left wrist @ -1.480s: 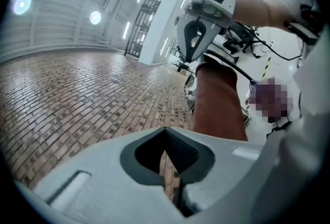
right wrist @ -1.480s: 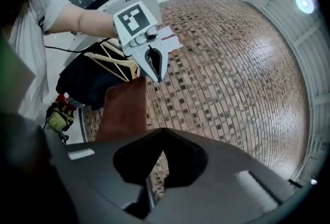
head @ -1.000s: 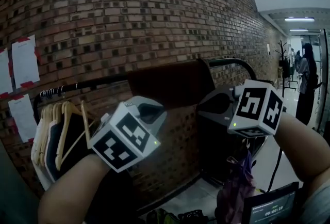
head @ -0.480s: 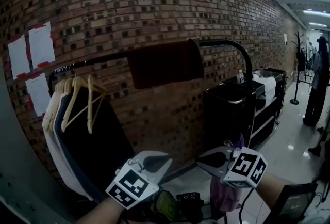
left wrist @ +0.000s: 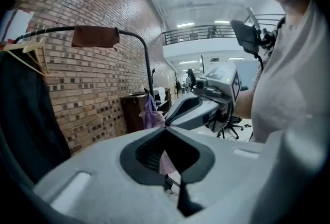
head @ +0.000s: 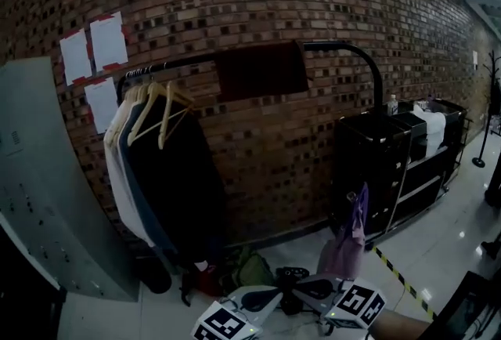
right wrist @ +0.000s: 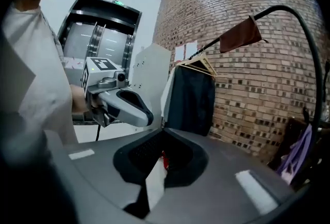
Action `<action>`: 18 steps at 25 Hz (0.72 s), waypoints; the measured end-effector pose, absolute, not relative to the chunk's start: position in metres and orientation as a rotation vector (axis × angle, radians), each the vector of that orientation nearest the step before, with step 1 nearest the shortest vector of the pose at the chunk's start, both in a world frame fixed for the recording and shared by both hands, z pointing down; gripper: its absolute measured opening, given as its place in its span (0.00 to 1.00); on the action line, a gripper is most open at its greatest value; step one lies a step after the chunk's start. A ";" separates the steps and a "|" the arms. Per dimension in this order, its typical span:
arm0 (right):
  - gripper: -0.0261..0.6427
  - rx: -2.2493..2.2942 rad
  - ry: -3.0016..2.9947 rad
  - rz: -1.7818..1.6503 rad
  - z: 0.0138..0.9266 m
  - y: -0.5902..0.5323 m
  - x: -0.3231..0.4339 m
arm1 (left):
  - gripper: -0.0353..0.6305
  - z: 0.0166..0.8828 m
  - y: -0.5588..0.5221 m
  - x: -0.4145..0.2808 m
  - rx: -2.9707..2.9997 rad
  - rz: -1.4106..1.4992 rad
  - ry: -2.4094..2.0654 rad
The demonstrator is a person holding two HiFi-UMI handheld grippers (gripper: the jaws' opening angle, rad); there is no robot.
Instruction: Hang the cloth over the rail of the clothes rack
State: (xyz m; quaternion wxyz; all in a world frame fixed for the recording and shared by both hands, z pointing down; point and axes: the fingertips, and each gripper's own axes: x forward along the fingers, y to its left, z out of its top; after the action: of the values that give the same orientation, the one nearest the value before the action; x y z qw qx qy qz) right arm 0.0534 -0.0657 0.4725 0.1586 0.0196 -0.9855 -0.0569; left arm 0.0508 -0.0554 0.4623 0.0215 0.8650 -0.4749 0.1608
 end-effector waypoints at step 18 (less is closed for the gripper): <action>0.04 -0.364 -2.838 -0.088 0.461 0.171 0.068 | 0.06 0.460 0.168 0.071 2.354 0.497 -1.781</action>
State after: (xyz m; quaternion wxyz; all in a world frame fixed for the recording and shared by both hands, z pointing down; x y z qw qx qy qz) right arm 0.0677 0.1709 0.4612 0.1390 -0.1258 -0.9818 -0.0306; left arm 0.0707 0.1680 0.4601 0.0741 0.7842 -0.5934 0.1655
